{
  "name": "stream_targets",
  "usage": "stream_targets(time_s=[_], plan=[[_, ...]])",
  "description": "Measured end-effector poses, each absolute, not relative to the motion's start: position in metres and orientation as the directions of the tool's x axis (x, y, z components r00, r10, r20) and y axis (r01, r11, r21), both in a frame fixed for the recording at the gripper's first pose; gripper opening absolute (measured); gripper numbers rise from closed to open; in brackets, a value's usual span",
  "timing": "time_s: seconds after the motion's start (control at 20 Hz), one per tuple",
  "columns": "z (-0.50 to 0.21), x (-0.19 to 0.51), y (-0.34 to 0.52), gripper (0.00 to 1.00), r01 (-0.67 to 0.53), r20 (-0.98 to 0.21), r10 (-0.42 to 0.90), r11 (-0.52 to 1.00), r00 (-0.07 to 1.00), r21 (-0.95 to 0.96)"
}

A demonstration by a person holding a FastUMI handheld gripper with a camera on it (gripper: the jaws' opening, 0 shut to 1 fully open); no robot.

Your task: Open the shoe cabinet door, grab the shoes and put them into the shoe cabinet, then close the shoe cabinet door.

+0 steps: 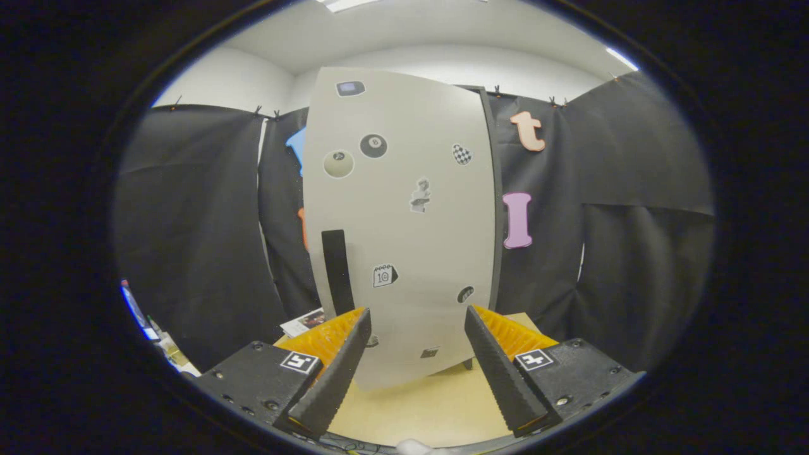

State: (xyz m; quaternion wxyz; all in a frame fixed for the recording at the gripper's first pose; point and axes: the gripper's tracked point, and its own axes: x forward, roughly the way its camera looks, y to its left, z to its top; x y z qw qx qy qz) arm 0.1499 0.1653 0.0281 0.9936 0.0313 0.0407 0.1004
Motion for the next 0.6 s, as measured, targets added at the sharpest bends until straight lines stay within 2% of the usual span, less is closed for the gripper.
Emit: stream_targets(time_s=[0.6], plan=[[0.054, 0.064, 0.097, 0.98, 0.018, -0.038, -0.016, 0.998, 0.999, 0.058]])
